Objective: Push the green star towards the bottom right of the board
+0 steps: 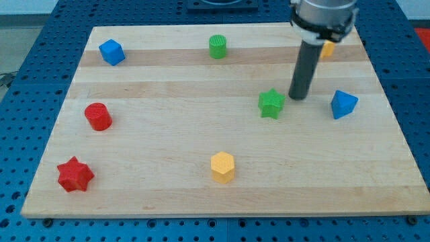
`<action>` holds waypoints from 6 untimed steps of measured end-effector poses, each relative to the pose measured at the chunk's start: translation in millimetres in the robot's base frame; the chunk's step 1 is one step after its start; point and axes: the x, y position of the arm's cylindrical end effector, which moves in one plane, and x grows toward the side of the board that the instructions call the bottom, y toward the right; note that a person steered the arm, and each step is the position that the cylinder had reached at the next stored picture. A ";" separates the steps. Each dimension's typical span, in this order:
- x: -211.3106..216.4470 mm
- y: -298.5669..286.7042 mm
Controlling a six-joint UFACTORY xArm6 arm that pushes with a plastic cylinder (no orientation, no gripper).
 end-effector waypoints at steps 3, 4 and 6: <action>13.1 -35.4; 13.1 -35.4; 21.8 -39.6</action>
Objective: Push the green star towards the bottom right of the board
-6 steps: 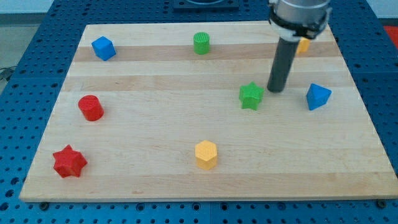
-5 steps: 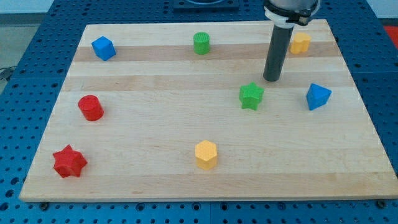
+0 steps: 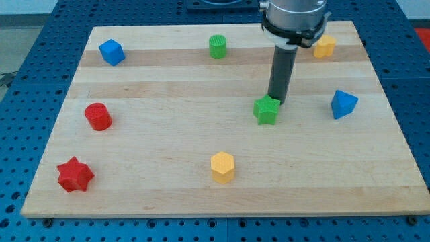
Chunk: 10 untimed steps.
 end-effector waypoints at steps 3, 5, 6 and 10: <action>15.4 -16.3; 48.9 -7.6; 78.5 18.5; 99.0 -34.4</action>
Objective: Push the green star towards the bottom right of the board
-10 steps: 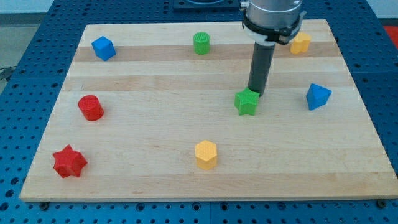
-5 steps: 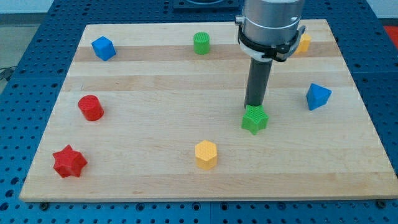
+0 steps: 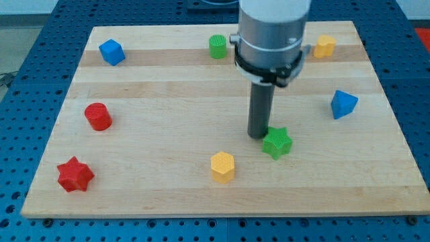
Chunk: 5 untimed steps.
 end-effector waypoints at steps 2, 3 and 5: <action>12.2 33.5; 13.1 38.6; 55.3 69.4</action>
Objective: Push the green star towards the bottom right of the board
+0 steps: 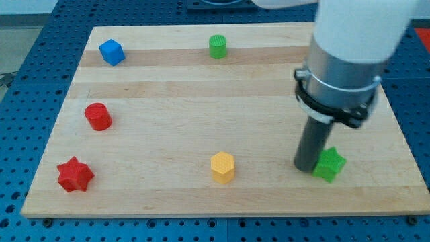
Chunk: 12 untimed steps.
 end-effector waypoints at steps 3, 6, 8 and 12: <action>2.9 44.3; -0.6 -16.0; -154.1 -158.3; -109.6 -123.1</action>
